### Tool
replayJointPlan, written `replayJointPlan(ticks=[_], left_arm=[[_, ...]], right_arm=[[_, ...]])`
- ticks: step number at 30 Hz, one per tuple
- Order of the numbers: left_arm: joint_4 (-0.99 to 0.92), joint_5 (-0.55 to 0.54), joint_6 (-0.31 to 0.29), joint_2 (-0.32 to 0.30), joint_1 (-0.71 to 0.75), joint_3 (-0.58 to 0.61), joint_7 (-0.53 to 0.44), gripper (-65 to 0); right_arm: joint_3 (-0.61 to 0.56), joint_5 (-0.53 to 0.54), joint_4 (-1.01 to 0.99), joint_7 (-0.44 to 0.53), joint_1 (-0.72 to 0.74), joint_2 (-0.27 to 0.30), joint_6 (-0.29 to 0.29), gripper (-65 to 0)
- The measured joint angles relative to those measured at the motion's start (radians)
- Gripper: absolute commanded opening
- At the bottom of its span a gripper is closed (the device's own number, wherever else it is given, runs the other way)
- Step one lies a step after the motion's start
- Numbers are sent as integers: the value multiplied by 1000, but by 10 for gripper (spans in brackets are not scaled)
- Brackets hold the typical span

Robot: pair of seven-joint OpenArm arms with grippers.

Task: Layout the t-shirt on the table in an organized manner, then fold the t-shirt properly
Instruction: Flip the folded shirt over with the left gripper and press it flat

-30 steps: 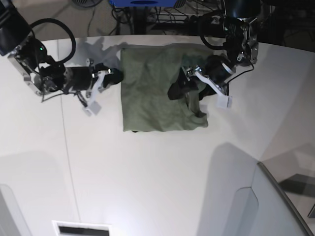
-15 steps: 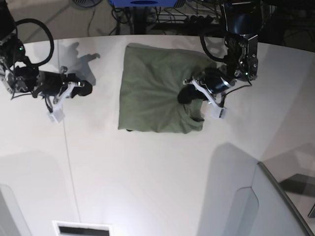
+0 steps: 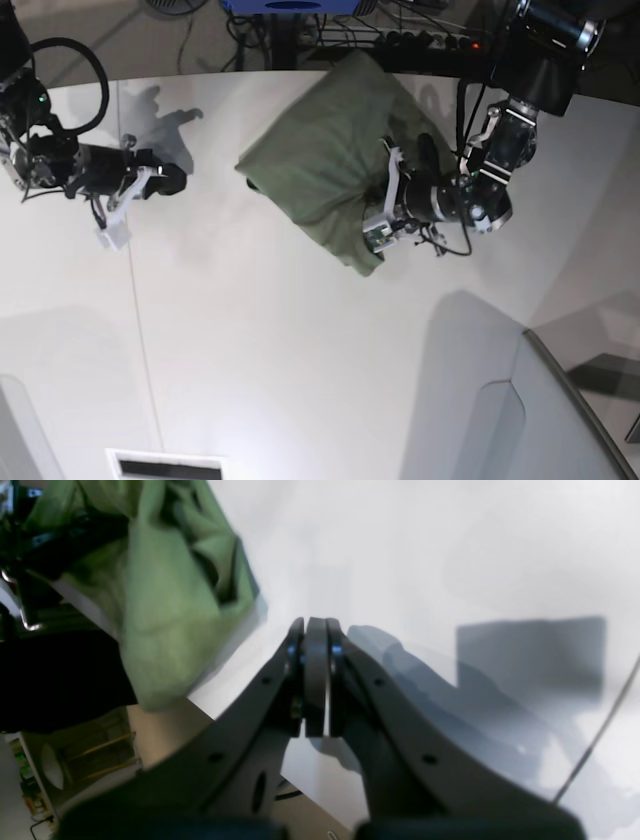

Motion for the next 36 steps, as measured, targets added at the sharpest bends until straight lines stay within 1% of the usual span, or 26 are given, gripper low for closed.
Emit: replayJointPlan(ticks=[3, 9, 10, 12, 15, 18, 20, 22, 24, 30, 36], left_arm=[[-30, 39, 1, 18, -50, 66, 2, -650], [-116, 66, 8, 128, -127, 91, 15, -650], [-133, 67, 8, 145, -138, 93, 16, -650], [-163, 67, 8, 167, -163, 117, 15, -650], [-191, 67, 9, 185, -197, 181, 14, -650], [-198, 71, 19, 216, -207, 224, 18, -650], [-198, 71, 19, 232, -212, 258, 18, -650], [-201, 73, 15, 246, -230, 313, 26, -650], [-204, 74, 14, 254, -245, 354, 27, -650], [-206, 98, 7, 259, -277, 415, 27, -650], [-207, 143, 7, 267, -280, 422, 24, -650]], right_arm=[[29, 4, -1, 0, 0, -1, 0, -648], [35, 5, -80, 3, 2, -3, 0, -648], [51, 2, -96, -5, 1, -5, 0, -648], [122, 6, -117, 0, -8, -12, 1, -648], [257, 7, -127, 9, -37, -18, 4, -648], [377, 2, -131, -2, -84, -20, 90, -648], [434, -2, -133, -8, -100, -30, 113, -648], [474, -1, -132, -4, -111, -35, 118, -648], [486, 2, -133, -1, -118, -34, 121, -648], [486, -2, -133, -7, -142, -35, 123, -648], [486, -2, -133, -7, -143, -37, 123, -648]])
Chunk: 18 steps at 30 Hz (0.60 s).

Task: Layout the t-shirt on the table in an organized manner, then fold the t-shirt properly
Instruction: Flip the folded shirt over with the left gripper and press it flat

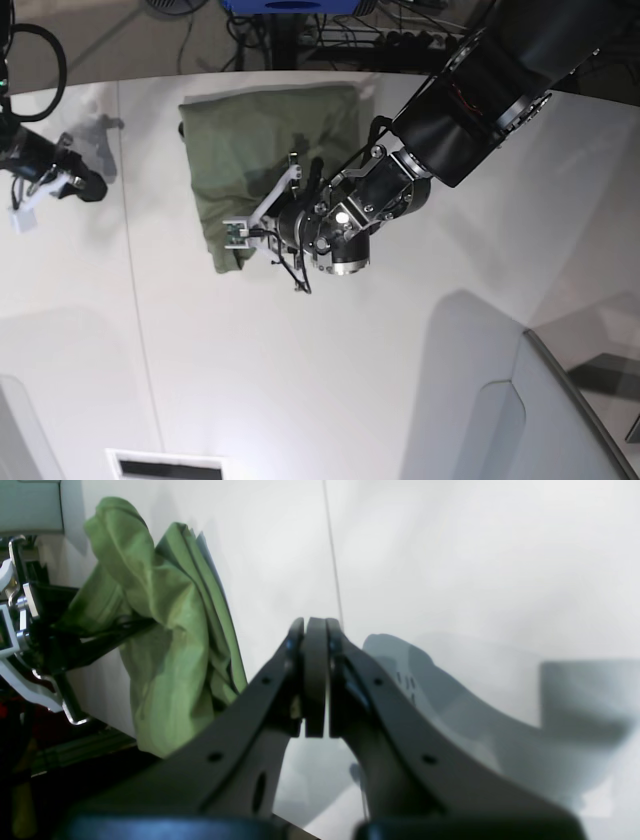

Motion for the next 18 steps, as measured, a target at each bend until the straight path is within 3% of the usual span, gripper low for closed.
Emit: replayJointPlan(ticks=[18], left_arm=[[-120, 26, 0, 23, -30, 2, -217, -650]], right_arm=[[2, 3, -63, 3, 3, 0, 0, -648]])
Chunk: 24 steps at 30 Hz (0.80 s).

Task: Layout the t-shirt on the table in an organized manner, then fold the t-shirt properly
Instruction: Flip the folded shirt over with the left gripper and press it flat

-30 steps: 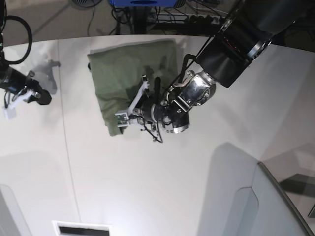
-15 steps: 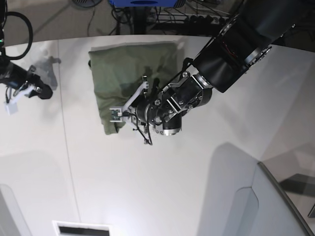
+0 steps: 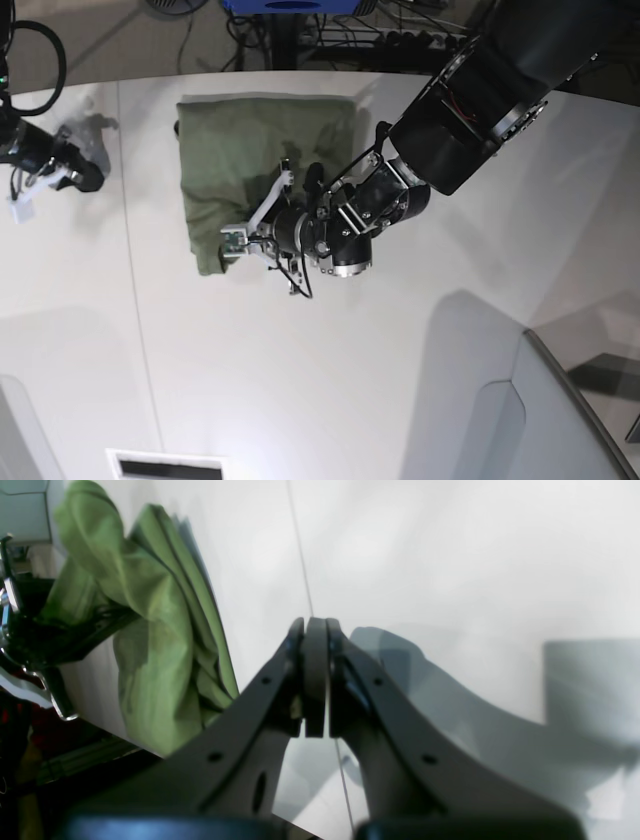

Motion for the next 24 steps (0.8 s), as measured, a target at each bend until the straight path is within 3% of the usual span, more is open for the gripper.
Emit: replayJointPlan(ticks=[17, 18, 22, 24], left_arm=[[-33, 3, -7, 10, -43, 21, 5, -650], [-35, 3, -7, 8, -54, 39, 8, -604], [-35, 6, -3, 8, -75, 63, 11, -303], [-35, 6, -3, 8, -84, 60, 12, -201]], right_arm=[[0, 0, 0, 1, 17, 0, 0, -648], [0, 0, 0, 1, 17, 0, 0, -648], [0, 0, 0, 1, 18, 0, 0, -648], [0, 1, 0, 1, 17, 0, 0, -648]])
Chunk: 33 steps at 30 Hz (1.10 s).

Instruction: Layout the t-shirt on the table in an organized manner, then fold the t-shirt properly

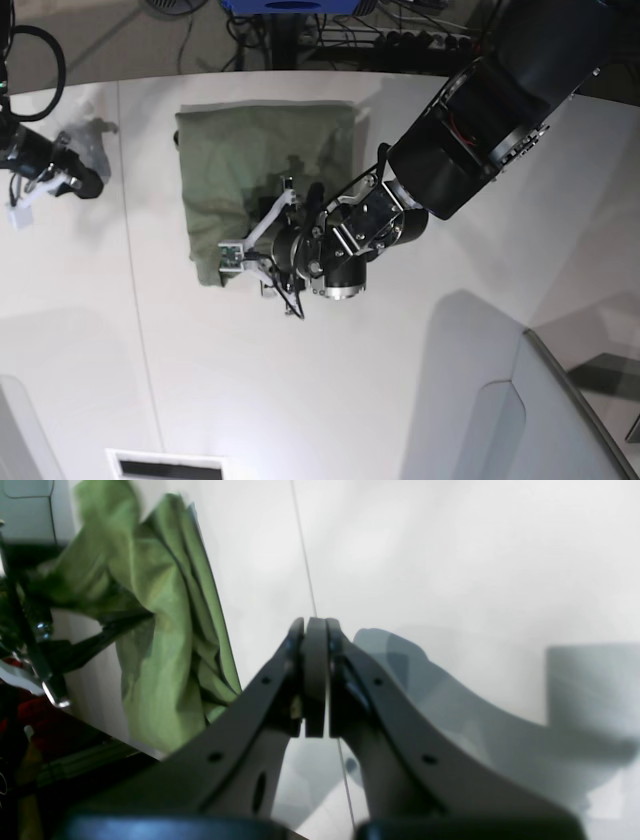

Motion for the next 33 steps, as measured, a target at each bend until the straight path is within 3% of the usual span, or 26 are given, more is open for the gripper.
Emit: replayJointPlan(ticks=[2, 5, 8, 15, 17, 20, 21, 27, 30, 33], left_arm=[[0, -1, -3, -1, -20, 5, 1, -128], [4, 0, -1, -1, -51, 1, 1, -81], [50, 1, -1, -3, -82, 0, 15, -76], [315, -24, -2, -29, -117, -14, 225, -87], [443, -19, -1, -54, -70, -71, 319, -193], [624, -11, 1, -101, 87, -193, 394, -571], [674, -13, -2, -114, 159, -237, 402, -650], [915, -8, 2, -117, 567, -583, 391, -650], [936, -2, 3, -119, 723, -648, 306, -650], [891, -16, -5, -112, 805, -670, 211, -650]], right_arm=[[0, -1, 0, 0, 0, 0, 0, -648], [0, 0, 0, 0, 0, 0, 0, -648], [-2, -1, 0, 0, 0, 0, 0, -648], [-5, -6, 6, -5, 0, -1, 2, -648], [-6, -12, 49, -29, -9, 0, -6, -648], [-6, -16, 162, -104, -13, -1, -4, -648], [-6, -11, 199, -114, -10, -5, 0, -648], [-3, -10, 320, -267, -5, -64, 0, -648], [-6, -22, 314, -352, -2, -135, 5, -648], [-8, -114, 274, -352, 29, -198, 12, -648]])
